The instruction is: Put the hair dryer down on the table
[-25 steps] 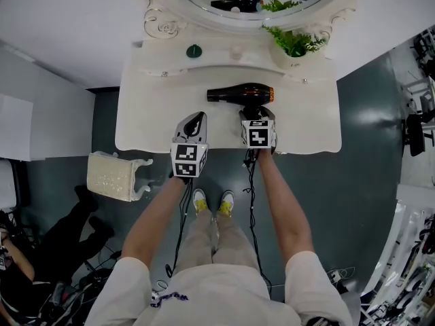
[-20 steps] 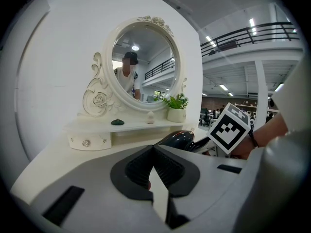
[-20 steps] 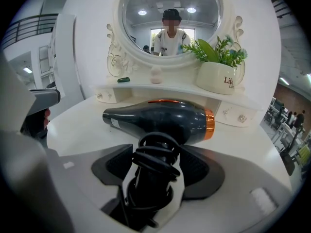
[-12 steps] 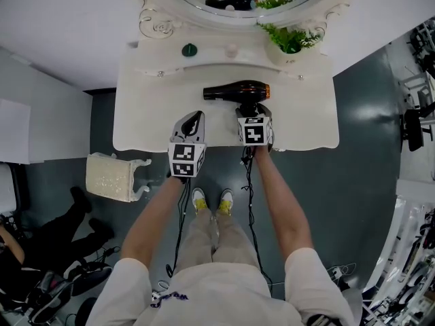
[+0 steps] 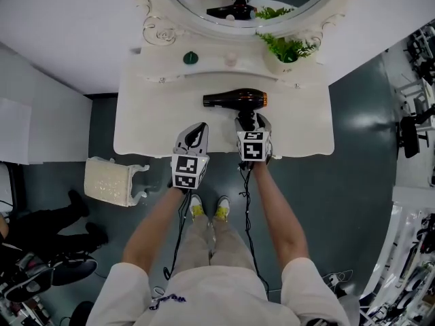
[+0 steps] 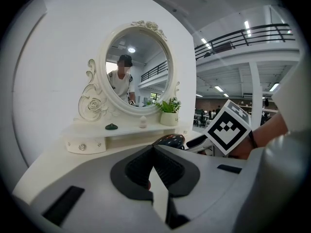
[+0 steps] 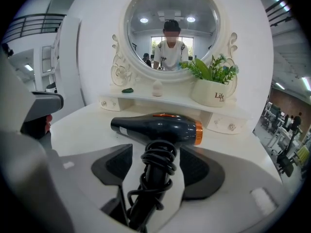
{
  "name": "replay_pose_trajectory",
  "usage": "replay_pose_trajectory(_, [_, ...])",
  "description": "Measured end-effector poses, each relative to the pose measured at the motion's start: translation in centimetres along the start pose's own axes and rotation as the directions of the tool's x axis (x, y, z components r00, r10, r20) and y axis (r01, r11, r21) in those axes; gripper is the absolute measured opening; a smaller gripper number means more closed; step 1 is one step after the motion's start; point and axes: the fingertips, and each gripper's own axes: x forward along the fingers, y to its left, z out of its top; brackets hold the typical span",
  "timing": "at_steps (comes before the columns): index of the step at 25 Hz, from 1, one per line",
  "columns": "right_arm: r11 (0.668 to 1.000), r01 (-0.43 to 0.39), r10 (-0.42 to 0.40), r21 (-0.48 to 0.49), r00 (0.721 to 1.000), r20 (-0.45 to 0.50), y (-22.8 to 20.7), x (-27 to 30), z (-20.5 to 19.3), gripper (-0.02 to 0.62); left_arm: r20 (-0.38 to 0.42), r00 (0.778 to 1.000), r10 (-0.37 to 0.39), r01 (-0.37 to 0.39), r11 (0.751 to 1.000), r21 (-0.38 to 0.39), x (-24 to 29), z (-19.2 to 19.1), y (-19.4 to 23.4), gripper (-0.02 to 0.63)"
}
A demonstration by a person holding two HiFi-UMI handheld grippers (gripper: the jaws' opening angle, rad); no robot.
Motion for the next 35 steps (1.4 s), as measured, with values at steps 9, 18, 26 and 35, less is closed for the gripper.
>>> replay_pose_trajectory(9, [0.999,-0.006,0.004,0.044,0.999,0.035,1.4,-4.6,0.3,0.316,0.025,1.000,-0.005,0.004,1.000,0.006,-2.4,2.3,-0.8,0.008])
replay_pose_trajectory(18, [0.999,-0.030,0.024,0.043,0.989,0.143,2.0,-9.7,5.6,0.314,0.073,0.996,-0.052,0.051,0.999,0.016,-4.5,7.3,-3.0,0.008])
replay_pose_trajectory(26, [0.996,-0.083,0.077,0.020,0.975,0.209,4.4,-13.5,8.6,0.314,0.122,0.991,-0.061,0.056,0.998,0.042,-6.4,11.1,-4.3,0.008])
replay_pose_trajectory(35, [0.995,-0.101,0.089,0.029,0.961,0.263,4.4,-16.5,11.5,0.314,0.162,0.986,-0.040,0.038,0.999,0.016,-8.1,14.4,-4.5,0.008])
